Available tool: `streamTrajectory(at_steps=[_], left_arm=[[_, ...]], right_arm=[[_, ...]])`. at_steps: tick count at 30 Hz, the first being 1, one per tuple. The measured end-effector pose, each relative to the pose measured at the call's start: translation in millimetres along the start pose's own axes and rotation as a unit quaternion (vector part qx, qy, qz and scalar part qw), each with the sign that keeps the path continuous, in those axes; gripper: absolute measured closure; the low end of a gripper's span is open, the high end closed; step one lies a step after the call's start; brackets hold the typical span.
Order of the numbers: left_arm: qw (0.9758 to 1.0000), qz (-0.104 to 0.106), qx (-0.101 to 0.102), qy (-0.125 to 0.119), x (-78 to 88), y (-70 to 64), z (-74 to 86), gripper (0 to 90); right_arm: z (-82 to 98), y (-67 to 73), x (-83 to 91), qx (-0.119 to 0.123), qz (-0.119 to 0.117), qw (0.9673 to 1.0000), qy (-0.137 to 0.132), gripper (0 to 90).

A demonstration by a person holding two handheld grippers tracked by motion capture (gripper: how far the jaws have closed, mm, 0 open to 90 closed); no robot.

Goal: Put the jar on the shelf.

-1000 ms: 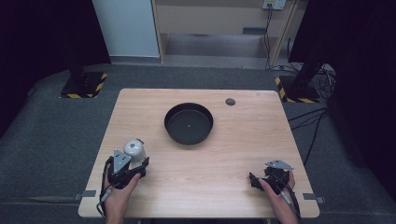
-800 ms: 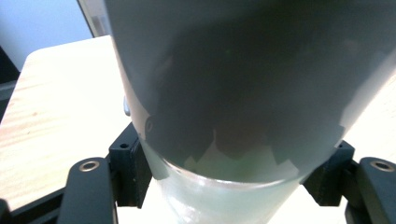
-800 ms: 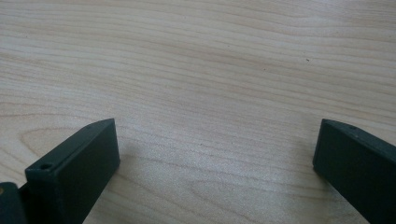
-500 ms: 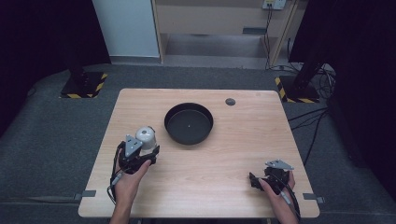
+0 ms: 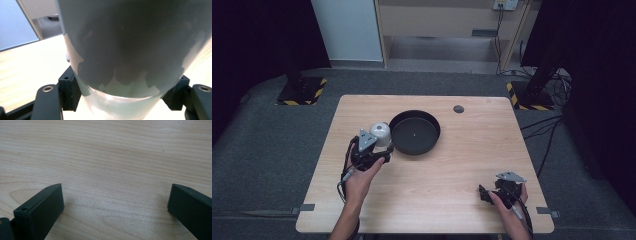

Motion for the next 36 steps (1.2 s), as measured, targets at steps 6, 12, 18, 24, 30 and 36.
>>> streamTrajectory(at_steps=[6, 12, 18, 24, 30, 36], left_arm=[[0.9998, 0.015, -0.011, 0.001, -14.2, -12.1, -15.3, 29.2], [0.9994, 0.026, -0.022, 0.003, -28.2, -24.6, -28.3, 29.2], [0.9992, 0.035, -0.021, 0.0, -37.2, -31.4, -39.2, 29.2], [0.9994, 0.031, -0.016, 0.002, -46.8, -29.6, -46.5, 29.2], [0.9992, 0.025, -0.03, 0.009, -59.5, -32.0, -52.8, 29.2], [0.9992, 0.026, -0.03, 0.008, -71.2, -36.8, -53.7, 29.2]], right_arm=[[0.2, 0.0, 0.3, -0.002, 0.003, 1.0, 0.0, 0.4], [0.3, 0.1, 0.4, -0.003, 0.004, 1.0, 0.0, 0.4], [0.4, 0.1, 0.5, -0.003, 0.005, 1.0, 0.001, 0.4], [0.4, 0.0, 0.5, -0.003, 0.005, 1.0, 0.001, 0.4], [0.3, 0.3, 0.6, -0.005, 0.005, 1.0, 0.001, 0.4], [0.3, 0.3, 0.5, -0.005, 0.005, 1.0, 0.0, 0.4]])
Point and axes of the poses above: each handheld gripper's, and its own axes: x roughly backward along the jaws, z roughly out of its underside, y roughly to its left, the point moved 9 cm from there along -x, roughly forward along the jaws, and after that the axes turned 13 degrees about x, right-handed, at the moved point
